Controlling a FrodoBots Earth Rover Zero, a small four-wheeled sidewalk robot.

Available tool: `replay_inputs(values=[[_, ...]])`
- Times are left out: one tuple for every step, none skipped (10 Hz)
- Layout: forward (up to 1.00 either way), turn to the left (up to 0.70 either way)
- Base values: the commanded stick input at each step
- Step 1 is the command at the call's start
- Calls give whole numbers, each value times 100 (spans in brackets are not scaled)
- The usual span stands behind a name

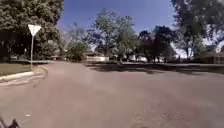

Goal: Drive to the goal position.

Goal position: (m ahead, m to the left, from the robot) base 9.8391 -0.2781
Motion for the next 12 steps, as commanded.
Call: replay_inputs(values=[[70,0],[70,0],[70,0],[70,0],[70,0],[70,0],[70,0],[70,0],[70,0],[70,0],[70,0],[70,0]])
